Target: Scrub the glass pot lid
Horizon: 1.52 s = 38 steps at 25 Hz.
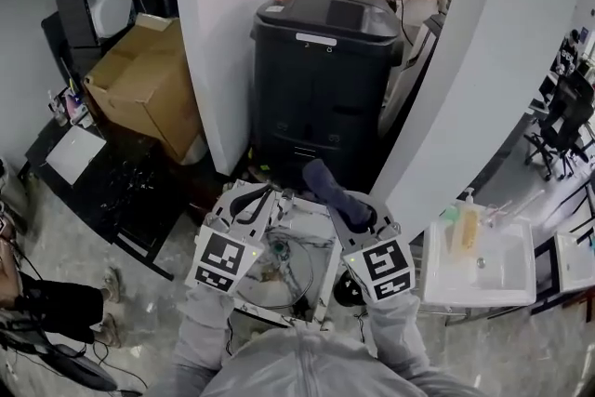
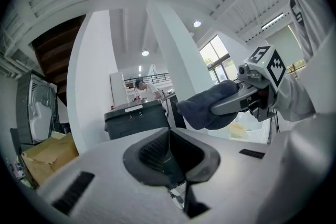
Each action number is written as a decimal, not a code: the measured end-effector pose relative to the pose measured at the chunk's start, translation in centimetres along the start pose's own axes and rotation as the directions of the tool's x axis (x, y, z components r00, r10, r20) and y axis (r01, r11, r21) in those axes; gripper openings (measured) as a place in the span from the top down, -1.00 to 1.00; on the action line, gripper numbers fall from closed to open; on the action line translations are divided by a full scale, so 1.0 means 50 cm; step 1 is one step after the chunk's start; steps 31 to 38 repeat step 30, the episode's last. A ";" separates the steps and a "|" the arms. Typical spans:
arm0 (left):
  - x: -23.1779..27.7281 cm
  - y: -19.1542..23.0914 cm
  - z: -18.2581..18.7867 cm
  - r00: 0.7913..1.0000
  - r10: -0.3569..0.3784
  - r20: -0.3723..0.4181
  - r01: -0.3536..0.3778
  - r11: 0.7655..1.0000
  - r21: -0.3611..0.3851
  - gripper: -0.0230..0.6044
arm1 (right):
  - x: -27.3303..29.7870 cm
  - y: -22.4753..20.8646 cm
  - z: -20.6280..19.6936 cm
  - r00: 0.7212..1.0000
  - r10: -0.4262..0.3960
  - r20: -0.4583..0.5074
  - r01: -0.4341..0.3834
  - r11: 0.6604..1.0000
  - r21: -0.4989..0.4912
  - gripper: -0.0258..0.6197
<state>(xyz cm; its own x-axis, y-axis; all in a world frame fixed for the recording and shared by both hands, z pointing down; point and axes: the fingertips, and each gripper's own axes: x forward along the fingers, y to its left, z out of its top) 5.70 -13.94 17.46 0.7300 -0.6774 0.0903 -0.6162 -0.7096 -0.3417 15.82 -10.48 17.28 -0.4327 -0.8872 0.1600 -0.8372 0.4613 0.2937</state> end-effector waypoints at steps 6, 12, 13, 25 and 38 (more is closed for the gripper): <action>0.008 -0.009 -0.004 1.000 -0.010 -0.004 0.010 1.000 0.003 0.83 | -0.005 -0.005 -0.012 1.000 0.003 -0.009 -0.003 1.000 -0.016 0.69; 0.011 -0.012 -0.008 1.000 -0.020 -0.012 0.020 1.000 0.010 0.83 | -0.007 -0.001 -0.014 1.000 0.012 -0.022 -0.012 1.000 -0.003 0.69; 0.010 -0.012 -0.008 1.000 -0.021 -0.012 0.021 1.000 0.010 0.83 | -0.007 -0.001 -0.015 1.000 0.012 -0.021 -0.012 1.000 -0.001 0.69; 0.020 -0.028 -0.005 0.999 -0.050 0.007 0.050 0.999 0.014 0.83 | -0.015 -0.007 -0.025 1.000 0.001 -0.026 -0.001 1.000 0.021 0.69; 0.025 -0.027 0.005 0.998 -0.050 0.024 0.050 0.999 -0.004 0.83 | -0.016 -0.014 -0.023 0.999 -0.006 -0.031 0.007 1.000 0.026 0.69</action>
